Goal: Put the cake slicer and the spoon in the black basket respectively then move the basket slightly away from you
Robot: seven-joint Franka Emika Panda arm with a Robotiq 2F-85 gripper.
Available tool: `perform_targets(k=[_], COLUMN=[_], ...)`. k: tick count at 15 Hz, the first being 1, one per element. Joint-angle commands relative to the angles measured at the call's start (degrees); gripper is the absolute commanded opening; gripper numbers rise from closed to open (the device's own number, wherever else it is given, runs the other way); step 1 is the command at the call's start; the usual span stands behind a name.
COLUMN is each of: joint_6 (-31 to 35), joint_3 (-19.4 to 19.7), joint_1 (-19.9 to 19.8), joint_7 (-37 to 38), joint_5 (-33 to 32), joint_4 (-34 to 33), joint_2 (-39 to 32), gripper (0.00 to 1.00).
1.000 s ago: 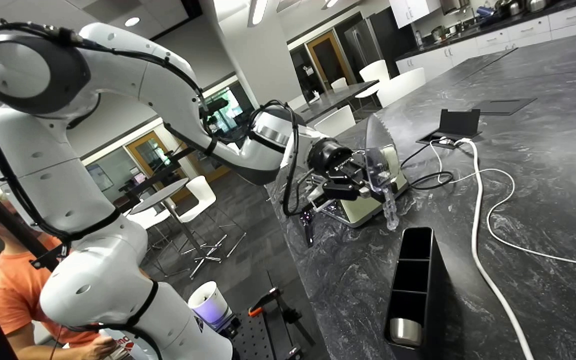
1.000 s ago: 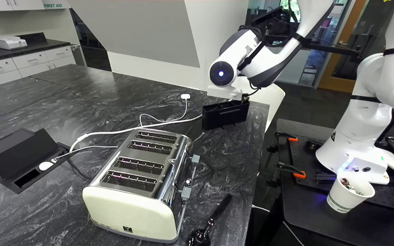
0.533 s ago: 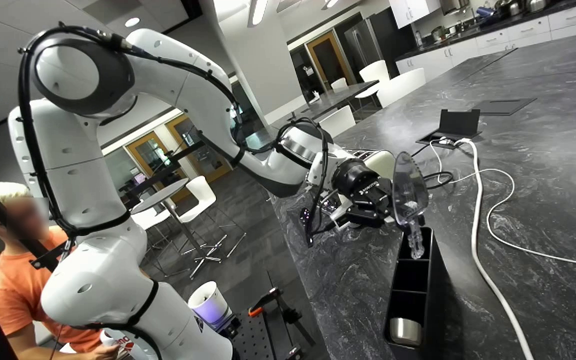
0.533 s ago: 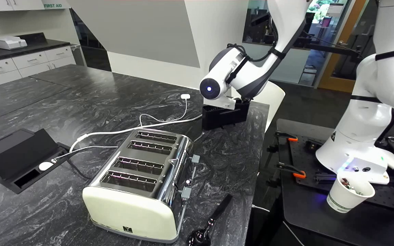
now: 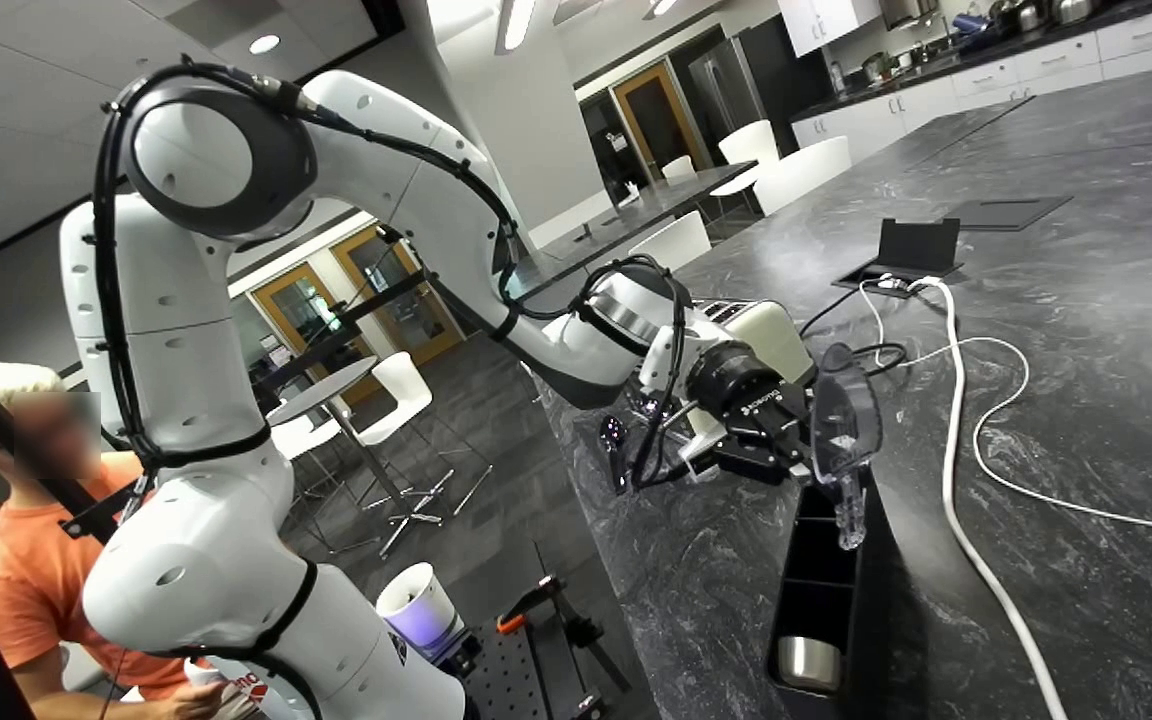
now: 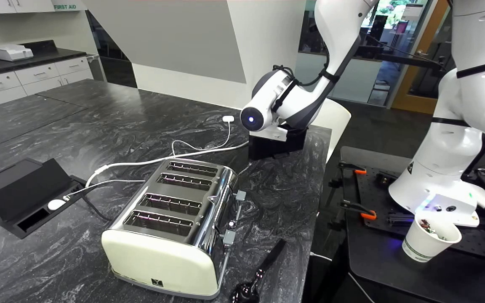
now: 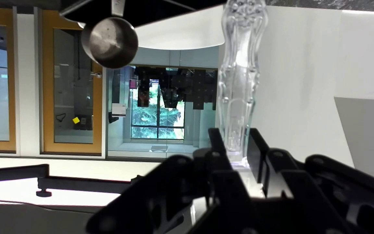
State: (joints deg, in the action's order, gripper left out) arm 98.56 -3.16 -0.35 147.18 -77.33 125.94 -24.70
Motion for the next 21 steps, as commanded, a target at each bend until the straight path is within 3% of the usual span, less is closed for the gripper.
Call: perform_targets(k=[1,10,21], joint_6=[-2.2,-5.9,-5.4], joint_3=[0.4,-0.1,0.2], joint_1=[1.3,3.0,2.7], joint_7=[1.9,1.7,1.5], joint_5=[1.4,5.4,5.7], joint_4=[-0.3,0.8,-0.5], joint_2=[0.3,3.4,-1.7], gripper=[0.06,0.06,0.06])
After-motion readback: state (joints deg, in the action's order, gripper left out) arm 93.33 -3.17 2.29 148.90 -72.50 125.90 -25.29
